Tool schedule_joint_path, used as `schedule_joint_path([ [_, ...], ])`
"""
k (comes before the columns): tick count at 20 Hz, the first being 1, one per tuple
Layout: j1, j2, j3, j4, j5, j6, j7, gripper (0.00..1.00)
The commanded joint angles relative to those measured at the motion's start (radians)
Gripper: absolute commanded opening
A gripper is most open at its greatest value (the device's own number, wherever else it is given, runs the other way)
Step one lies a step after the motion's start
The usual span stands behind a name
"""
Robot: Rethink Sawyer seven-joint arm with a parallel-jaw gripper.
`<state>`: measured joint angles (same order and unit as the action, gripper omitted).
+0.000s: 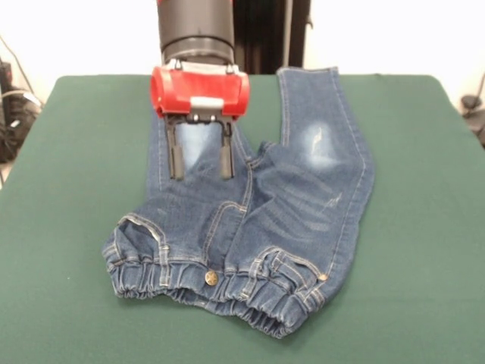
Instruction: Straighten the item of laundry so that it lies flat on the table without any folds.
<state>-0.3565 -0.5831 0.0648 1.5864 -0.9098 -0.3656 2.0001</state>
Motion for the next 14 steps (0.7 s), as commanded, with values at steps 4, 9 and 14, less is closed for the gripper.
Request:
schedule_joint_path([
  [4,0.050,0.140,0.115,-0.076,0.081,0.191,0.096,1.00],
  [9,0.063,0.159,0.093,-0.096,0.097,0.180,0.090,1.00],
  [14,0.256,0.263,-0.217,-0.163,0.356,-0.097,-0.009,1.00],
])
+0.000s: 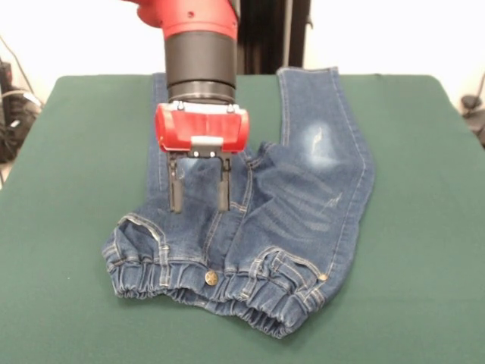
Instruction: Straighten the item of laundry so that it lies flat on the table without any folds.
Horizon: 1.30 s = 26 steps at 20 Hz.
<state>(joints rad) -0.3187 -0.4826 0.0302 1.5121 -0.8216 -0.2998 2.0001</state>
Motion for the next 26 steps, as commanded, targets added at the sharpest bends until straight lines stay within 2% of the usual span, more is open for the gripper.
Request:
schedule_joint_path([
  [1,0.233,0.183,-0.208,-0.089,0.304,-0.199,-0.031,1.00],
  [4,0.239,0.197,-0.209,-0.083,0.301,-0.216,-0.025,1.00],
  [10,0.210,0.213,-0.106,-0.085,0.195,-0.059,0.063,1.00],
  [16,0.242,0.283,-0.114,-0.153,0.271,0.033,0.063,1.00],
  [19,0.205,0.260,-0.057,-0.126,0.216,0.099,0.059,1.00],
  [22,0.188,0.245,-0.033,-0.124,0.210,0.132,0.059,1.00],
  [26,0.129,0.138,0.059,-0.044,0.154,0.164,0.062,1.00],
])
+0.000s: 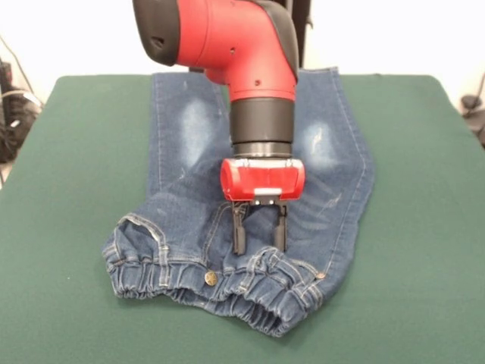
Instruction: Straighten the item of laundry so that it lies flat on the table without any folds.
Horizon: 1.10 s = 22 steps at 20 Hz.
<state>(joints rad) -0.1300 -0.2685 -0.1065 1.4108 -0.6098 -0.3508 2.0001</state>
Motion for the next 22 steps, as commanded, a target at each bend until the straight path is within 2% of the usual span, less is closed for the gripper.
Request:
schedule_joint_path([
  [1,-0.071,-0.087,0.215,0.058,-0.045,0.245,0.056,1.00],
  [2,-0.130,-0.114,0.275,0.069,-0.066,0.293,0.029,1.00],
  [3,-0.150,-0.133,0.301,0.079,-0.070,0.308,0.021,1.00],
  [4,-0.175,-0.113,0.323,0.053,-0.080,0.318,0.003,1.00],
  [9,-0.235,-0.102,0.399,0.038,-0.142,0.323,-0.037,1.00],
  [13,-0.200,-0.037,0.373,-0.009,-0.177,0.294,-0.031,1.00],
  [22,-0.175,0.002,0.356,-0.051,-0.159,0.331,-0.007,1.00],
])
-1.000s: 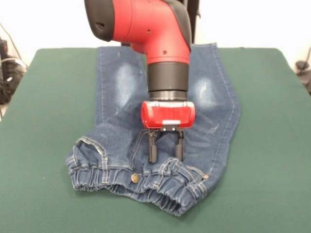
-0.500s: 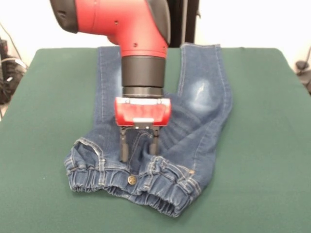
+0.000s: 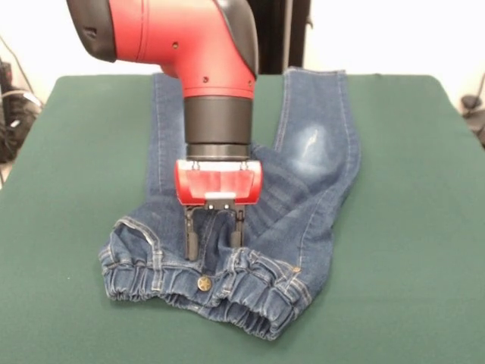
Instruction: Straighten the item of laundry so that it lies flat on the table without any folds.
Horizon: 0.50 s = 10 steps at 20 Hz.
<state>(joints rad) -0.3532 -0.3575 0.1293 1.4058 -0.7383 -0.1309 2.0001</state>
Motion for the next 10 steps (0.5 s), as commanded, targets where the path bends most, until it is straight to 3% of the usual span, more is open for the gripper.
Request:
schedule_joint_path([
  [1,0.052,0.095,0.116,-0.050,-0.026,0.112,-0.004,1.00],
  [7,0.074,0.121,0.101,-0.069,-0.013,0.113,0.008,1.00],
  [10,0.022,0.095,0.175,-0.057,-0.029,0.176,-0.048,1.00],
])
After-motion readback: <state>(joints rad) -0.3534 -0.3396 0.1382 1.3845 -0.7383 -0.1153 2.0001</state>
